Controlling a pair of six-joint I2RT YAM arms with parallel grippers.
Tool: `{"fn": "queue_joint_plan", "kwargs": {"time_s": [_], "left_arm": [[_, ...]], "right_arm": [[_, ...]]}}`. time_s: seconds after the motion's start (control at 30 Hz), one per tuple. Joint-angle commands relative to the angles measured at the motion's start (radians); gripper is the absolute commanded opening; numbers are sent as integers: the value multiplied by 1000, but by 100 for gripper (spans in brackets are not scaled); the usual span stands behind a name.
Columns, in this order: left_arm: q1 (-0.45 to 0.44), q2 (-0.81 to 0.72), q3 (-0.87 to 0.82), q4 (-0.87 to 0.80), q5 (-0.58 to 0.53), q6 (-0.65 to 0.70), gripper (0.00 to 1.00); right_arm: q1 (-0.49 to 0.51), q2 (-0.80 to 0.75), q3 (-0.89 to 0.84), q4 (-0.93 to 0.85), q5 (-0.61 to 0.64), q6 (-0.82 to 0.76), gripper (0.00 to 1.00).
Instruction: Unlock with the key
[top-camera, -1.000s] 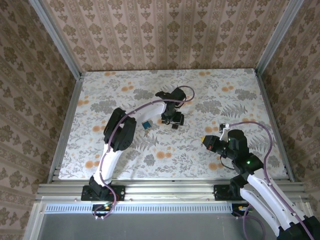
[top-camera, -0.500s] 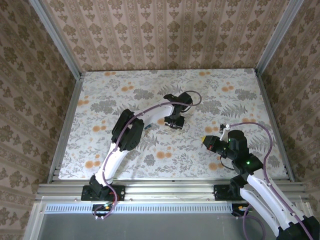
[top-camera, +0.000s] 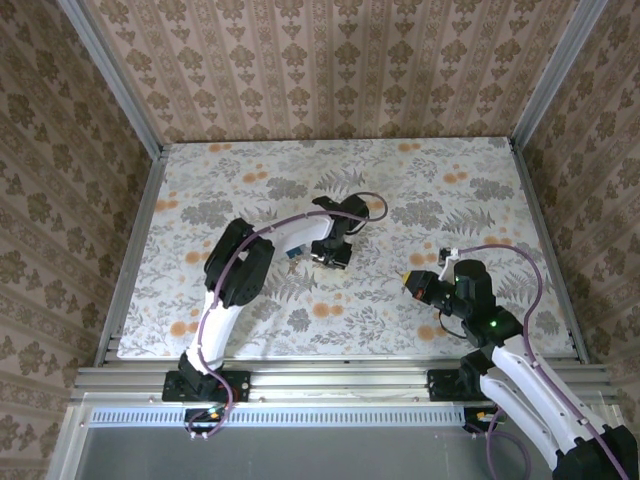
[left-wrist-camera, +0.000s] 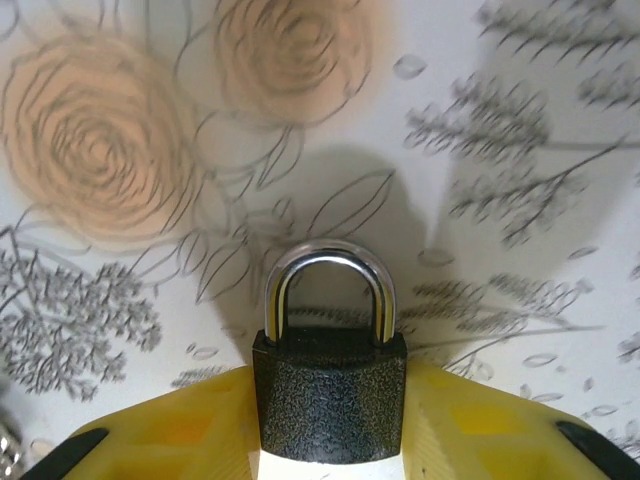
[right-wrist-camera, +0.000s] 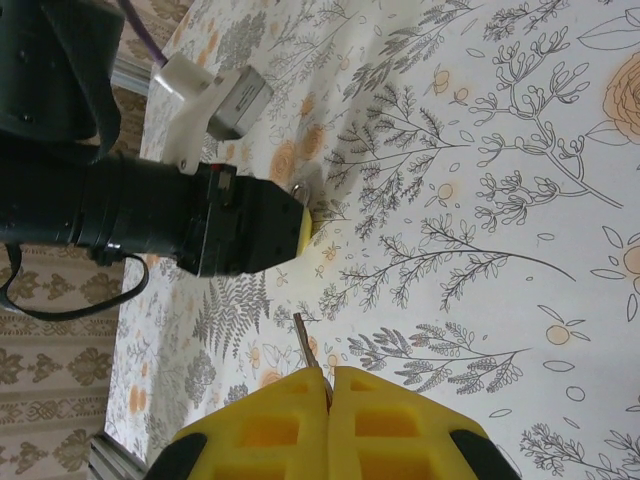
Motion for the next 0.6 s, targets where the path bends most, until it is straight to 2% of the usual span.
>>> {"fn": "queue_joint_plan", "kwargs": {"time_s": [0.0,0.2,0.57], "left_arm": [[5,-44,-26,-24,-9,-4,42],[13,-1,10,-27,25,-17,49],[16,62,73,-63,37,-43,42]], "right_arm": [[-5,4,-11,48,2,18,0],[-6,-2,-7,35,2,16,0],[-5,-19,-19,31,13,15,0]]}}
